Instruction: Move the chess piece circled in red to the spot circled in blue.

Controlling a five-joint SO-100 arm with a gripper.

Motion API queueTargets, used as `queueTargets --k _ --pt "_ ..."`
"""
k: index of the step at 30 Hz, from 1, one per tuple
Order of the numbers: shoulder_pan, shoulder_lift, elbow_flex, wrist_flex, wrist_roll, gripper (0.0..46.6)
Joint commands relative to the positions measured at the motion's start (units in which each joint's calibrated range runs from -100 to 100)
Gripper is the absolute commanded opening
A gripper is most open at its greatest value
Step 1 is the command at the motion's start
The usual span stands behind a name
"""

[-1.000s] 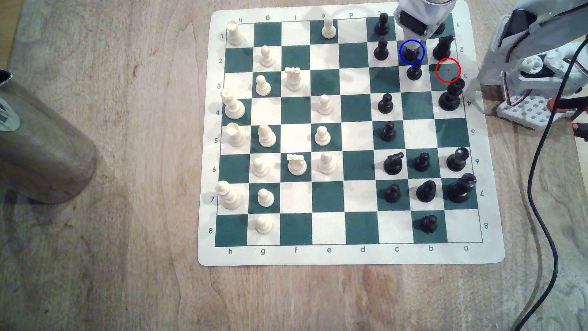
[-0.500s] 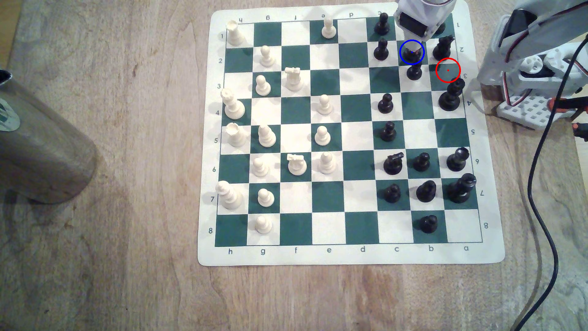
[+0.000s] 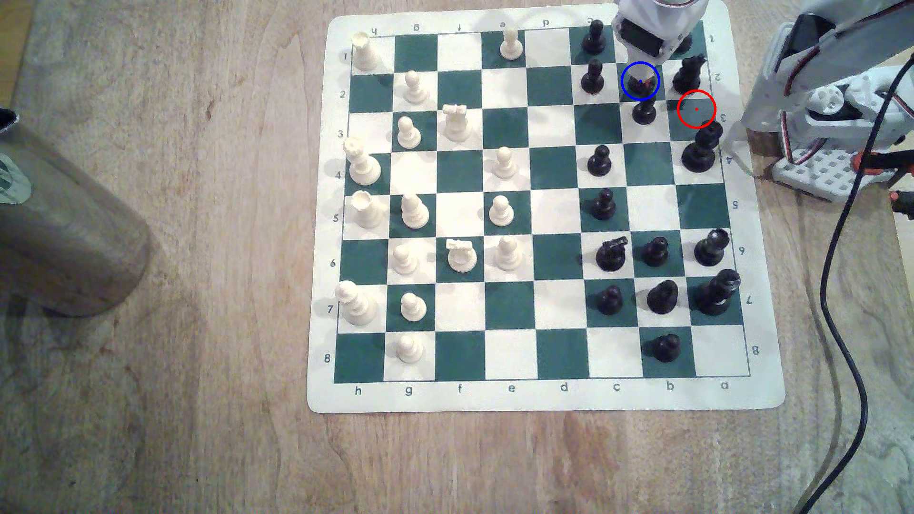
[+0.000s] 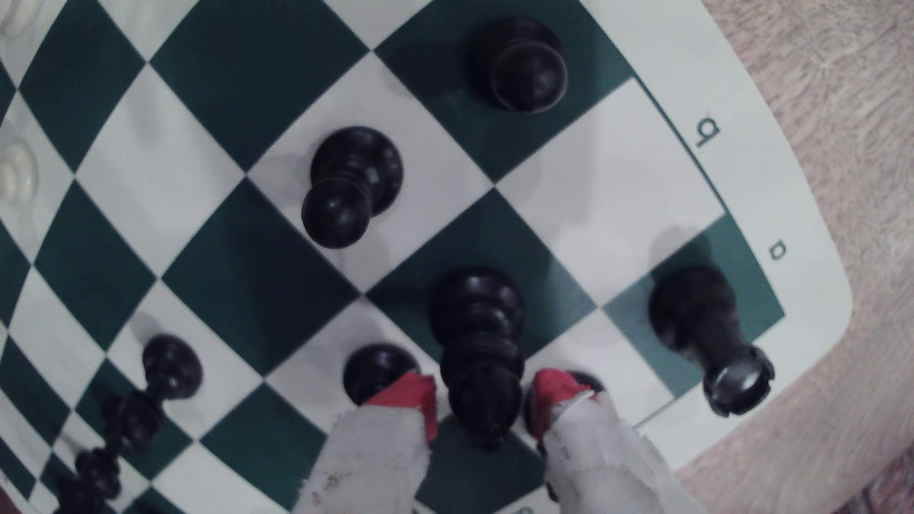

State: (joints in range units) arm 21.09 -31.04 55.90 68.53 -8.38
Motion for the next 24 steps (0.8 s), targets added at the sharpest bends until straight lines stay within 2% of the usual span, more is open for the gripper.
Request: queueTargets --k 1,18,24 --pt "0.3 -0.79 -0.68 0.11 0.15 12.8" --pt "1.79 -8.01 -3.86 4.37 0.34 15.2" --pt "-0.64 -17.17 -4.49 11.33 -0.34 15.8"
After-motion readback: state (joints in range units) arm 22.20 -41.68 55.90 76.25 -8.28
